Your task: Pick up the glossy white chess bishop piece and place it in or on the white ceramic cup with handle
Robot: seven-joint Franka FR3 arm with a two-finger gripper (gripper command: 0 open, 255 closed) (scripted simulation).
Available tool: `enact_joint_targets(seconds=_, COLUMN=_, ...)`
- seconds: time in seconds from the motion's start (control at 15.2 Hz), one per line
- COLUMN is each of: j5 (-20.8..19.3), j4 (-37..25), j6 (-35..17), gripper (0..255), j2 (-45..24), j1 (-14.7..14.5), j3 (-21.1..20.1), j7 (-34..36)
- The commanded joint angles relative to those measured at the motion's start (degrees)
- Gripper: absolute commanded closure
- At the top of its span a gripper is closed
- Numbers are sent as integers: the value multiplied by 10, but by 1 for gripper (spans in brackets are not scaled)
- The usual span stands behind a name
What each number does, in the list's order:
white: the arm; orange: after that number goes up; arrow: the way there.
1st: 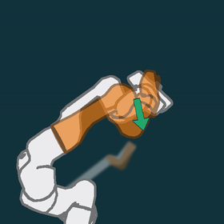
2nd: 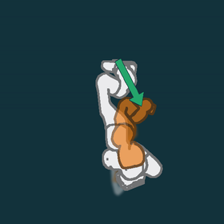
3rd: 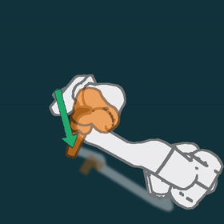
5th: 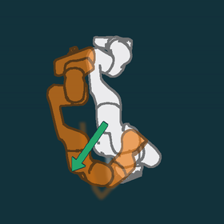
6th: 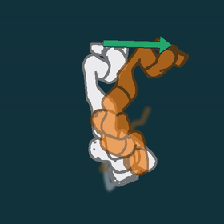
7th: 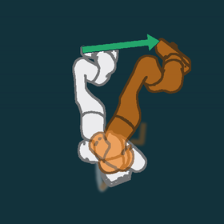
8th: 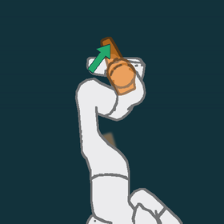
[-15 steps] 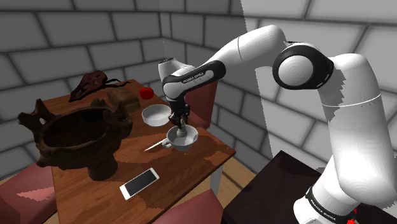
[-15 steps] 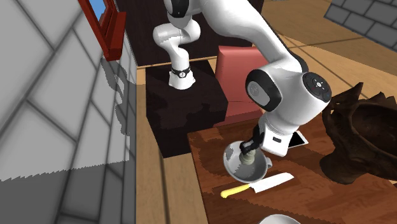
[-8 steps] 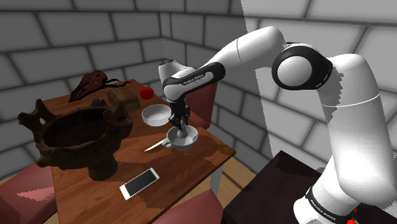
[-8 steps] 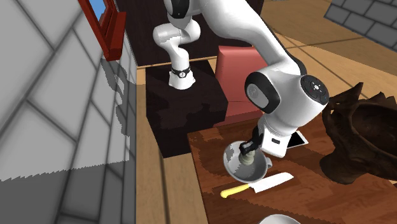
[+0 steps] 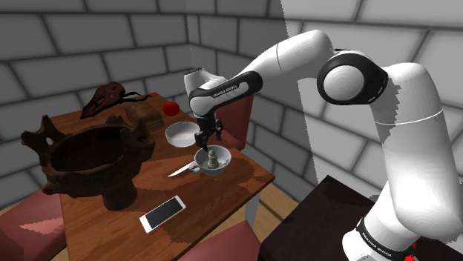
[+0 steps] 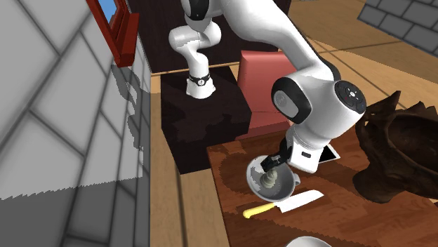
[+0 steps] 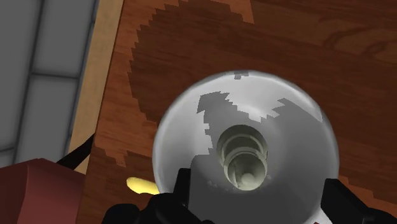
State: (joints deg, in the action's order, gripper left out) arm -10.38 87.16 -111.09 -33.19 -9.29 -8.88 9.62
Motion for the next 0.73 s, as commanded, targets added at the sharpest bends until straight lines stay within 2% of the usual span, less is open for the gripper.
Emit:
enact_joint_targets(seconds=0.0, j5=2, j4=-17, j6=25, gripper=0, j2=8, j1=-1, j3=-1, j7=-2)
enact_joint_targets(seconds=0.13, j5=5, j4=-45, j6=57, gripper=0, j2=12, j1=-3, j3=-3, j7=-4)
enact_joint_targets(seconds=0.66, j5=5, j4=-45, j6=57, gripper=0, j2=12, j1=-3, j3=-3, j7=-4)
